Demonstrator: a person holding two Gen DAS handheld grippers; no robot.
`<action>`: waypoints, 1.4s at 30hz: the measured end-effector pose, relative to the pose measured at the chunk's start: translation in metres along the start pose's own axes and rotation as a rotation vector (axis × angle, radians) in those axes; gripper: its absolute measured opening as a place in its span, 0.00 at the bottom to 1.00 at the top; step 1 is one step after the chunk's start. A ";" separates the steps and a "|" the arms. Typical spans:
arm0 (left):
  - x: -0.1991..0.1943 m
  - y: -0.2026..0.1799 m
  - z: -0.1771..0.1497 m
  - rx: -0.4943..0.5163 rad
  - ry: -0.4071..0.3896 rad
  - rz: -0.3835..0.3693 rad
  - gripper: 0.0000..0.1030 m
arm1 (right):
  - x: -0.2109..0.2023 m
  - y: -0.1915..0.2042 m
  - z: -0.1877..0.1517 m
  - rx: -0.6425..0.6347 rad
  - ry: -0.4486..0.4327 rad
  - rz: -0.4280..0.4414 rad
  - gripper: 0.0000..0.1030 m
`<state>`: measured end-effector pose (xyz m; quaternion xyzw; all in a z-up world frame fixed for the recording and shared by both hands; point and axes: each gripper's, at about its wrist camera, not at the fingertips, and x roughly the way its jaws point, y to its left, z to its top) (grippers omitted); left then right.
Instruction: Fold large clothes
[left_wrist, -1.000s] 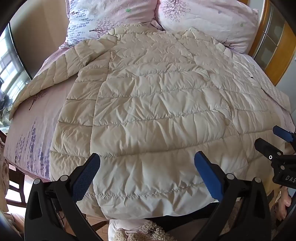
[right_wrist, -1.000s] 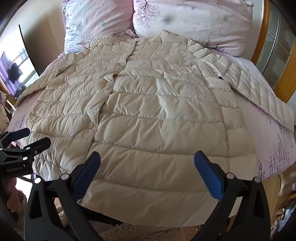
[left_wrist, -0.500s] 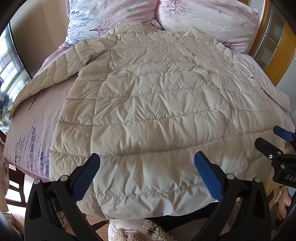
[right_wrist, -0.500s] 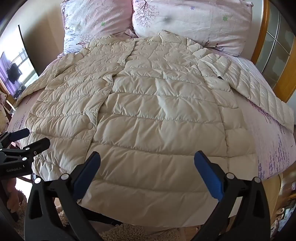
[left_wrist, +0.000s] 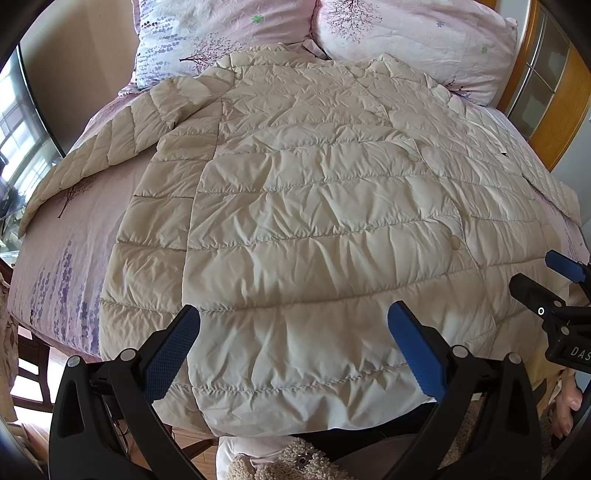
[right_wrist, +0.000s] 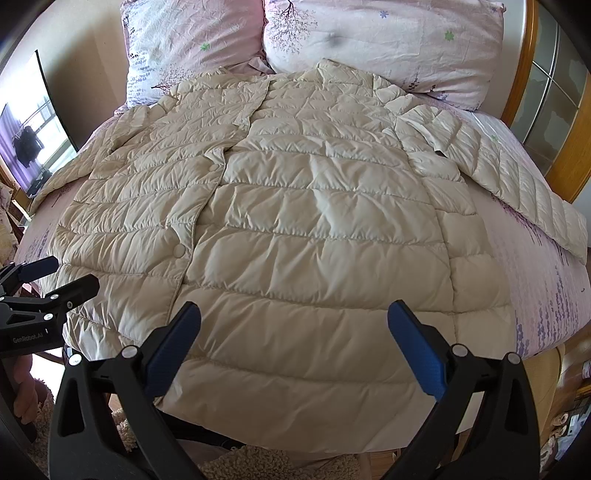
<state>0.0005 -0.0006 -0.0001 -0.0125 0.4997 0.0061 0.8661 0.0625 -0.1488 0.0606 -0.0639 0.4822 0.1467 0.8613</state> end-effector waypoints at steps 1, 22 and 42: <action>0.000 0.000 0.000 0.000 0.000 0.001 0.99 | 0.000 0.000 0.000 0.000 0.000 0.000 0.98; 0.000 0.000 0.000 0.000 0.001 0.001 0.99 | 0.000 -0.002 0.000 0.007 0.001 0.001 0.98; 0.001 0.001 0.000 0.001 0.002 0.001 0.99 | 0.000 -0.002 0.001 0.013 0.000 0.005 0.98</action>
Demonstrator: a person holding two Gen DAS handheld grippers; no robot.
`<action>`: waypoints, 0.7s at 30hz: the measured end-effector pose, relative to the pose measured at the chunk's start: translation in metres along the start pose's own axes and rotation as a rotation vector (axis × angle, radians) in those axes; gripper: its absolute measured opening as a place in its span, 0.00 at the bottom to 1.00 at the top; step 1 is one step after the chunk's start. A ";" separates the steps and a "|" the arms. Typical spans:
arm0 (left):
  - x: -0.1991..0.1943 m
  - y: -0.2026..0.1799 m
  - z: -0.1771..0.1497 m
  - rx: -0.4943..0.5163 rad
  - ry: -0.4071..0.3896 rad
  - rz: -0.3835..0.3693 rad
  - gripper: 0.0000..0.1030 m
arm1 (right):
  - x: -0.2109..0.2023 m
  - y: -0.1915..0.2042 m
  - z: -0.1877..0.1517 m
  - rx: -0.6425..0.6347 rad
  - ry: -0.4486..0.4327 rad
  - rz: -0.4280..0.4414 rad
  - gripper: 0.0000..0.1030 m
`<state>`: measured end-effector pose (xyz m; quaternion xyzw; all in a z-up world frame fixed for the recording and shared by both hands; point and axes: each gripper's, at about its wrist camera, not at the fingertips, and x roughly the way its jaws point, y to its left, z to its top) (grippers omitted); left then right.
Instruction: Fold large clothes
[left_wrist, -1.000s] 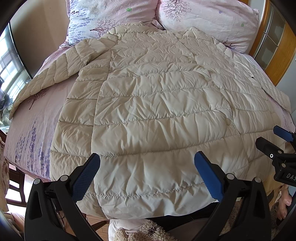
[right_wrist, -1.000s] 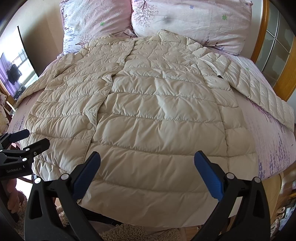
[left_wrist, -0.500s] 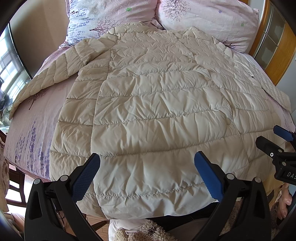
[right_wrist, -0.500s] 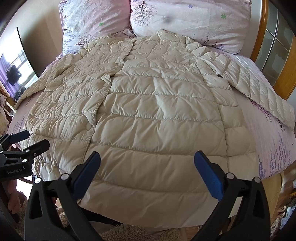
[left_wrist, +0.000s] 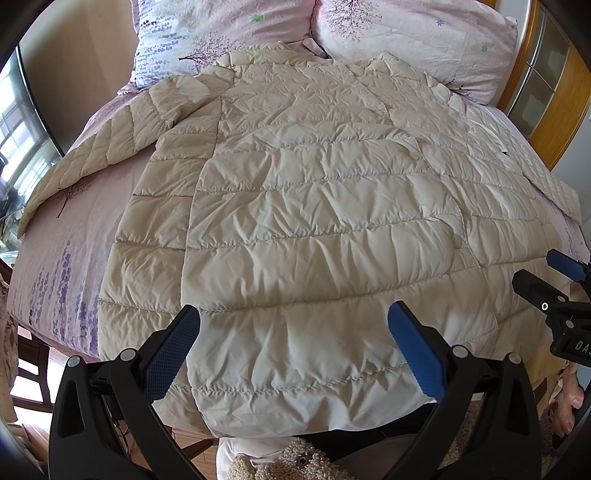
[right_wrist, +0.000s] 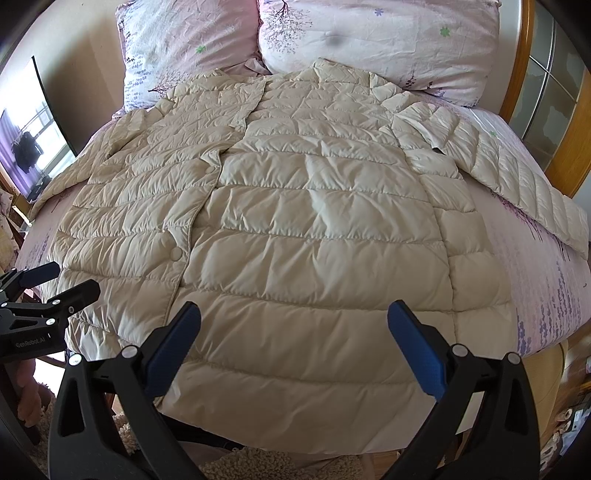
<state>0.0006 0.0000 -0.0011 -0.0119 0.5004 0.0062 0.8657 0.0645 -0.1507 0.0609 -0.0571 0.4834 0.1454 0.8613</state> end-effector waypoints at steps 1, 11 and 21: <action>0.000 0.000 0.000 0.000 0.000 0.000 0.99 | 0.000 0.000 0.000 0.000 0.000 0.000 0.98; 0.002 0.002 -0.001 0.000 0.000 0.000 0.99 | -0.001 0.000 0.000 0.009 -0.004 0.007 0.98; 0.005 0.006 0.000 -0.002 0.001 0.005 0.99 | 0.000 -0.004 0.004 0.032 -0.004 0.017 0.98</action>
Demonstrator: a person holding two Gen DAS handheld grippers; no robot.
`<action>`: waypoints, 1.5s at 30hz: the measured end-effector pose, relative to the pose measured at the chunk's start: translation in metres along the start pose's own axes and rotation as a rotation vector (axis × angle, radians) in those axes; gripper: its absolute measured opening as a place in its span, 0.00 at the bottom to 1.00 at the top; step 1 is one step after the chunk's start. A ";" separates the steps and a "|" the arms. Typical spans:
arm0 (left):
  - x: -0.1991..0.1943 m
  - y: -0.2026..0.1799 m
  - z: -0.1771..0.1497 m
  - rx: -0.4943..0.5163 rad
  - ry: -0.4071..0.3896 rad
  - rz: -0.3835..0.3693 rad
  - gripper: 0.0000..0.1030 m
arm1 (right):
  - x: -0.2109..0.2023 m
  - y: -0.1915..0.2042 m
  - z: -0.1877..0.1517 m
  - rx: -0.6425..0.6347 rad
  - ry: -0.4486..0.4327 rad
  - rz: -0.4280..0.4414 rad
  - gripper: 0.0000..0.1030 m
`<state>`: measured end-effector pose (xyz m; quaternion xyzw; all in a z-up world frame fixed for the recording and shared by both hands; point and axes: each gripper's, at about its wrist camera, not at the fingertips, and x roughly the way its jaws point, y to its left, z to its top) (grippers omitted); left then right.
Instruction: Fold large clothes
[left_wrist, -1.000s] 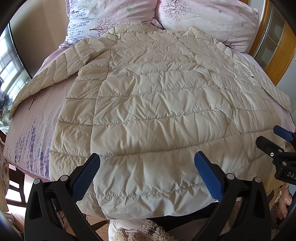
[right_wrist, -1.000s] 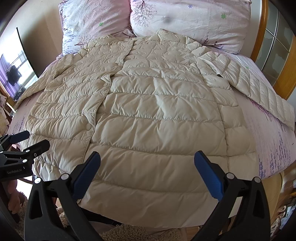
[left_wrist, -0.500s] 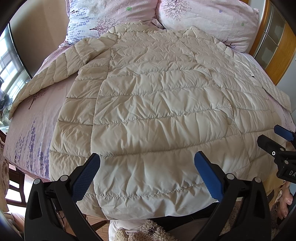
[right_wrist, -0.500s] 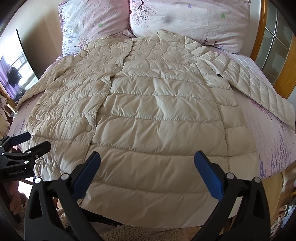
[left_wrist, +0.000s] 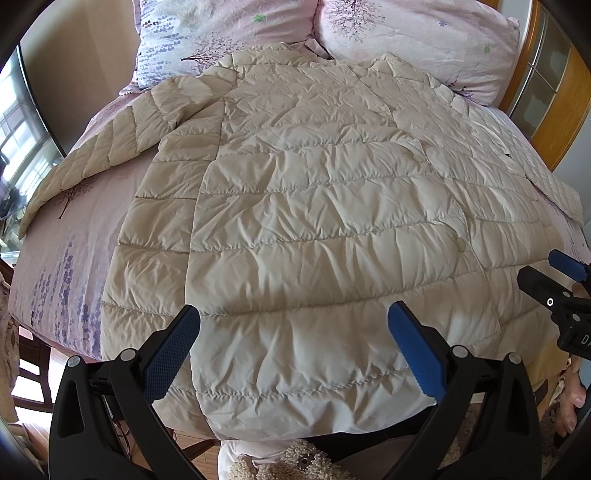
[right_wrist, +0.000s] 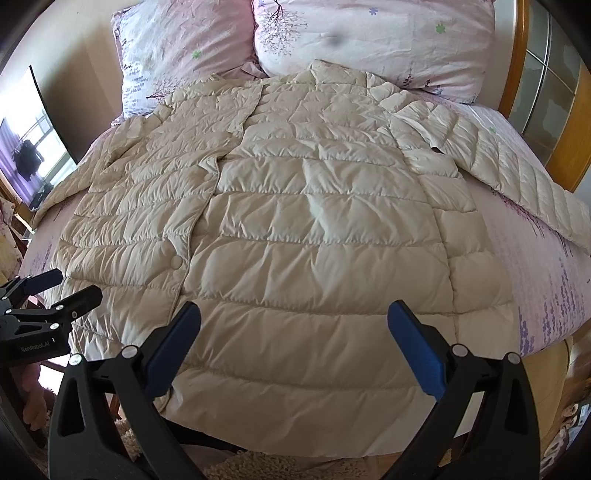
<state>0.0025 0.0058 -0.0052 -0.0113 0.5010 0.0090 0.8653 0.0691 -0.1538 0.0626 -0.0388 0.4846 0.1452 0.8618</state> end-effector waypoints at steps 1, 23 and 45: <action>0.001 0.001 0.000 -0.001 0.001 0.001 0.99 | 0.000 -0.001 0.001 0.004 0.001 0.002 0.98; 0.017 0.027 0.064 -0.021 -0.030 -0.066 0.99 | -0.001 -0.289 0.019 0.921 -0.279 0.058 0.80; 0.036 0.043 0.139 0.006 -0.181 -0.173 0.99 | 0.003 -0.431 0.017 1.168 -0.348 -0.256 0.10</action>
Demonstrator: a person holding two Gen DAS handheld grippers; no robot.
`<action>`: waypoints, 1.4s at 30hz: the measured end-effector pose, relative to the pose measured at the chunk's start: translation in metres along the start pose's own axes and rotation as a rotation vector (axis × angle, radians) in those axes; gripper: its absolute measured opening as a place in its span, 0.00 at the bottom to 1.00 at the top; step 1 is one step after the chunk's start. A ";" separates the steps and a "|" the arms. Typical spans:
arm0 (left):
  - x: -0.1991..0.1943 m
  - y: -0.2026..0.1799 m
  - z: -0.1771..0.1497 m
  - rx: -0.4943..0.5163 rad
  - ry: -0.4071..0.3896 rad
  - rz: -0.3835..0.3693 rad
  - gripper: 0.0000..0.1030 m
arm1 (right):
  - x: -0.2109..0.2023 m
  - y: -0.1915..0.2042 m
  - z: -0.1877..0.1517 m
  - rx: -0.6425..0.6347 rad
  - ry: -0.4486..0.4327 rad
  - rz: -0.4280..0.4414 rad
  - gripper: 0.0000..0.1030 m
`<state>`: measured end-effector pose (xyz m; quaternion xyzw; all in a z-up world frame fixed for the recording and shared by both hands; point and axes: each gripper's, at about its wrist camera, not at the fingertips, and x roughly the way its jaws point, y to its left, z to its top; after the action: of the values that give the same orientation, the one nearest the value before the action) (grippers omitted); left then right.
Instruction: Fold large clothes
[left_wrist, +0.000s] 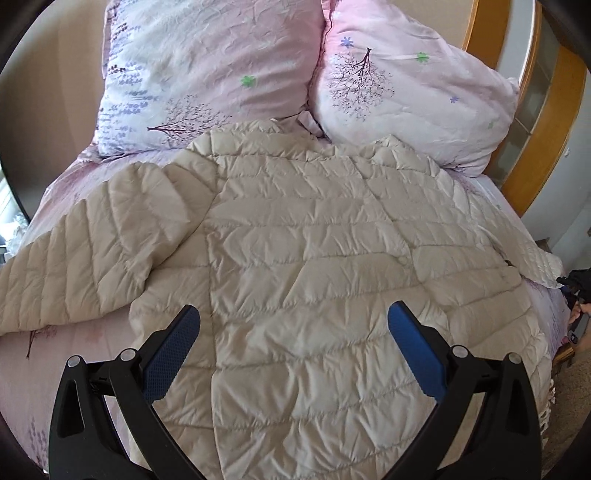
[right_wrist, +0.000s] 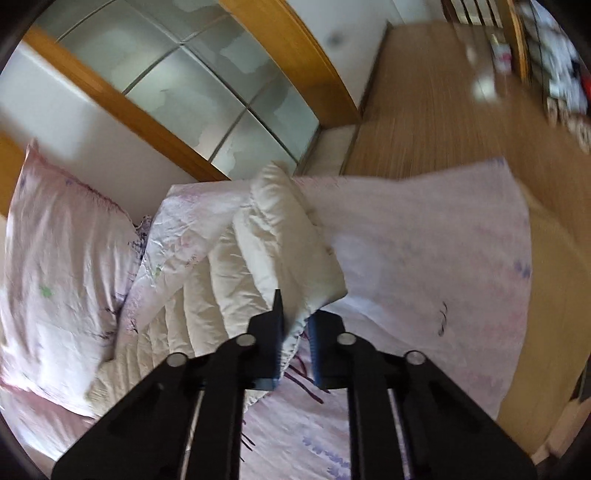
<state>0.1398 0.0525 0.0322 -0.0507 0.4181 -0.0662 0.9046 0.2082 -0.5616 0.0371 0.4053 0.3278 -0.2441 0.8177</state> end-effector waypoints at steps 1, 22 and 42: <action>0.001 0.001 0.001 -0.006 -0.003 -0.015 0.99 | -0.003 0.011 0.000 -0.037 -0.021 -0.011 0.08; 0.026 0.021 0.025 -0.297 0.027 -0.465 0.99 | -0.040 0.308 -0.282 -0.948 0.373 0.525 0.07; 0.116 -0.036 0.041 -0.463 0.285 -0.615 0.59 | -0.028 0.240 -0.259 -0.559 0.679 0.585 0.73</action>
<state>0.2428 -0.0003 -0.0231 -0.3660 0.5085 -0.2440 0.7403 0.2617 -0.2119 0.0598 0.3024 0.5000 0.2361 0.7764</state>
